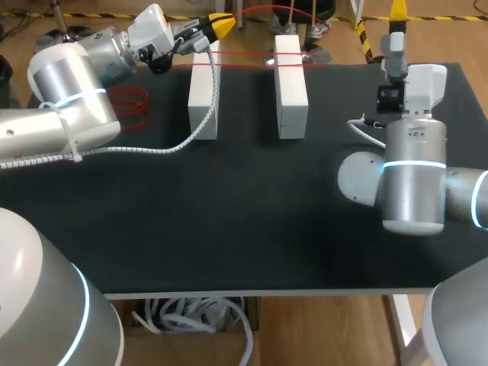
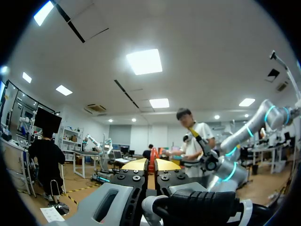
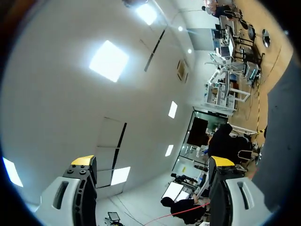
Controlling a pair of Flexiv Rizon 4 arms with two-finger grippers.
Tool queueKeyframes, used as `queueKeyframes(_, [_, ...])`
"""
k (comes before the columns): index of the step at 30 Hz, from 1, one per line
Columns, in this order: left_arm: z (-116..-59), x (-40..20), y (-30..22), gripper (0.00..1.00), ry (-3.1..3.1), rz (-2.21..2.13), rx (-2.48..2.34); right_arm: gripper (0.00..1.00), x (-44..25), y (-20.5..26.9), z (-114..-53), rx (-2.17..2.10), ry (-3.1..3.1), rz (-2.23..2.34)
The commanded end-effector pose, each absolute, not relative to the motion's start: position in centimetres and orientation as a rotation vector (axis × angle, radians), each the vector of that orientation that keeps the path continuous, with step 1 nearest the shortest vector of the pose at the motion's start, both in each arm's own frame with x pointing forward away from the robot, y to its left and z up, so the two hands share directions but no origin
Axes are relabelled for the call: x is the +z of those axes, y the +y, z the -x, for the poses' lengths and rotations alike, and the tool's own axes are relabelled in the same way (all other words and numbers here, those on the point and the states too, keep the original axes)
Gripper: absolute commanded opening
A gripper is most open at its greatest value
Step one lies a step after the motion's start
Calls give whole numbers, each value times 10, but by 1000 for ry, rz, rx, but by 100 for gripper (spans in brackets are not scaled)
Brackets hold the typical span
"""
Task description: Grab the tape and strap the tape.
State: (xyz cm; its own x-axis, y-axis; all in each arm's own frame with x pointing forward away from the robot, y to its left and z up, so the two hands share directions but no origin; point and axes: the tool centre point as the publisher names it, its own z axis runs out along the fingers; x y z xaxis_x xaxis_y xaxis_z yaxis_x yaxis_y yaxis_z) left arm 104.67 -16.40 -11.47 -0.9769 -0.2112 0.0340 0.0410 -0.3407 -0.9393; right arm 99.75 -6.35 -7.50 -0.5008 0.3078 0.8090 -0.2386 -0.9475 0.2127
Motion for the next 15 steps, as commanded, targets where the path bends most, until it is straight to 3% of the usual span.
queueKeyframes(1, [-1046, -115, -164, 0, 1701, 224, -2443, 100, -74, -64, -998, 2475, 108, -1360])
queueKeyframes(8, [-1046, -115, -164, 0, 1701, 224, -2443, 100, -73, -50, -992, 2479, 38, -1407])
queueKeyframes(15, [-1046, -115, -164, 0, 1701, 224, -2443, 100, -87, -35, -969, 2400, -473, -1631])
